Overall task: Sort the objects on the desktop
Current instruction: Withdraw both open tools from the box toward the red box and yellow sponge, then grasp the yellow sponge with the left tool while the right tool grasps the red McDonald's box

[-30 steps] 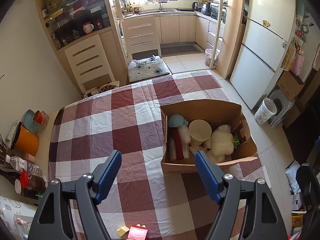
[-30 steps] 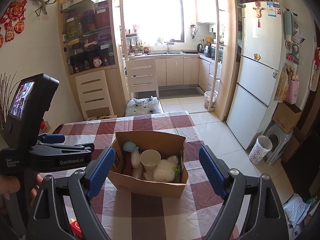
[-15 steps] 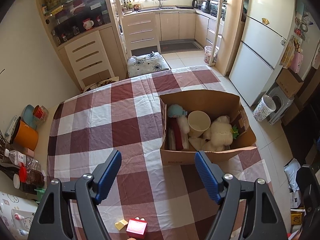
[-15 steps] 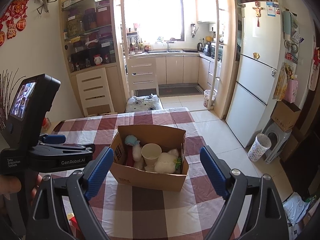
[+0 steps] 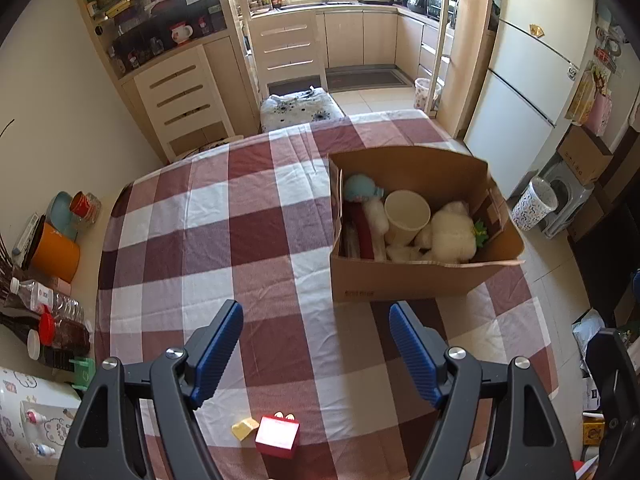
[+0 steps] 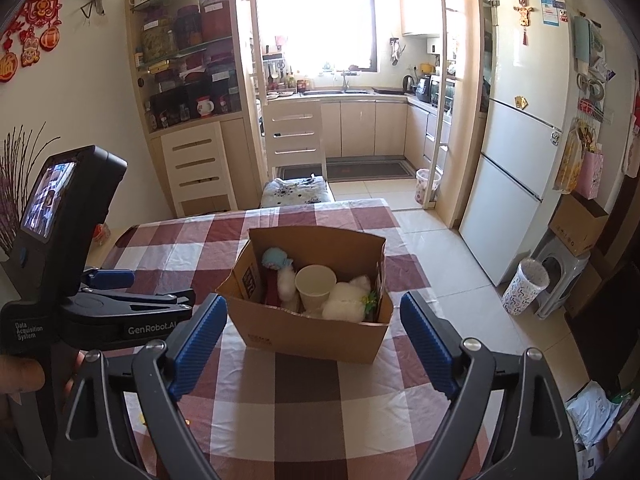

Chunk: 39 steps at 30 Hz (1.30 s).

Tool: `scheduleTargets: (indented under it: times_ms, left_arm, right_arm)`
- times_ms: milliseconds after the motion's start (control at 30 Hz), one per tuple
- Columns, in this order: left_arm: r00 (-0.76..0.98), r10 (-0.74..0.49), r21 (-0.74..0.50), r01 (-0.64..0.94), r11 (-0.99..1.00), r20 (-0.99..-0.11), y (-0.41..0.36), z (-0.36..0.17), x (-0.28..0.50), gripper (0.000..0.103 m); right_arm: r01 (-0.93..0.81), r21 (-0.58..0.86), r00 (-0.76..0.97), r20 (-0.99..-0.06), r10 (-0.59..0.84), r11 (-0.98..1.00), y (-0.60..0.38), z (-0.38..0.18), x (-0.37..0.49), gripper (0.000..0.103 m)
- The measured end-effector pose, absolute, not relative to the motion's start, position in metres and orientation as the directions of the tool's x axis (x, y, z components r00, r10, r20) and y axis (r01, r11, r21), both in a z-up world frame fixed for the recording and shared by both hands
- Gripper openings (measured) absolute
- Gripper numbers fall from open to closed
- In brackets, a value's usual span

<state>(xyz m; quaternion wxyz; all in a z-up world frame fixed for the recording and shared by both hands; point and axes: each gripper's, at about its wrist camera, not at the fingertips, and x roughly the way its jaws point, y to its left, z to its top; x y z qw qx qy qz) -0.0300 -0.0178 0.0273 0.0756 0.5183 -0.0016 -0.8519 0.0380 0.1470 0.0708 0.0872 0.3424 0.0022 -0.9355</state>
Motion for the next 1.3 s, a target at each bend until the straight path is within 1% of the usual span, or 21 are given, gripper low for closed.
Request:
scheduleTargets:
  times_ms: [333, 467, 533, 667, 800, 900, 1000, 1133, 1233, 1300]
  left_arm:
    - [-0.394, -0.135, 0.090, 0.132, -0.987, -0.909, -0.021, -0.002, -0.007, 0.078]
    - [-0.330, -0.133, 0.092, 0.136, -0.986, -0.934, -0.028, -0.033, 0.010, 0.078]
    - [-0.287, -0.136, 0.098, 0.143, -0.985, -0.948, -0.036, -0.057, 0.023, 0.078]
    - [-0.220, -0.120, 0.083, 0.171, -0.982, -0.968, -0.061, -0.102, 0.059, 0.078]
    - [-0.184, -0.149, 0.095, 0.277, -0.956, -0.971, -0.113, -0.135, 0.100, 0.078]
    - [-0.156, -0.146, 0.079, 0.369, -0.926, -0.977, -0.154, -0.155, 0.129, 0.078]
    - [-0.152, -0.108, 0.036, 0.412, -0.911, -0.982, -0.182, -0.172, 0.153, 0.078]
    - [-0.156, -0.044, -0.026, 0.420, -0.907, -0.987, -0.191, -0.190, 0.167, 0.078]
    - [-0.172, -0.005, -0.066, 0.399, -0.914, -0.985, -0.185, -0.196, 0.166, 0.078]
    - [-0.169, 0.002, -0.068, 0.386, -0.920, -0.986, -0.178, -0.198, 0.163, 0.078]
  right_arm:
    - [0.189, 0.052, -0.715, -0.677, -0.174, -0.981, 0.139, 0.046, 0.053, 0.089]
    - [0.225, 0.044, -0.689, -0.699, -0.191, -0.973, 0.130, 0.026, 0.057, 0.090]
    - [0.255, 0.031, -0.666, -0.719, -0.199, -0.967, 0.122, 0.008, 0.059, 0.091]
    - [0.343, 0.001, -0.583, -0.784, -0.214, -0.939, 0.098, -0.042, 0.067, 0.092]
    - [0.454, 0.024, -0.482, -0.834, -0.268, -0.891, 0.073, -0.095, 0.083, 0.092]
    - [0.557, 0.061, -0.391, -0.861, -0.325, -0.828, 0.047, -0.129, 0.100, 0.092]
    - [0.652, 0.077, -0.327, -0.869, -0.371, -0.755, 0.018, -0.154, 0.115, 0.092]
    - [0.742, 0.058, -0.300, -0.862, -0.408, -0.668, -0.022, -0.176, 0.129, 0.092]
    - [0.771, 0.023, -0.303, -0.865, -0.399, -0.636, -0.041, -0.189, 0.125, 0.091]
    - [0.770, 0.016, -0.307, -0.867, -0.392, -0.638, -0.044, -0.194, 0.118, 0.090]
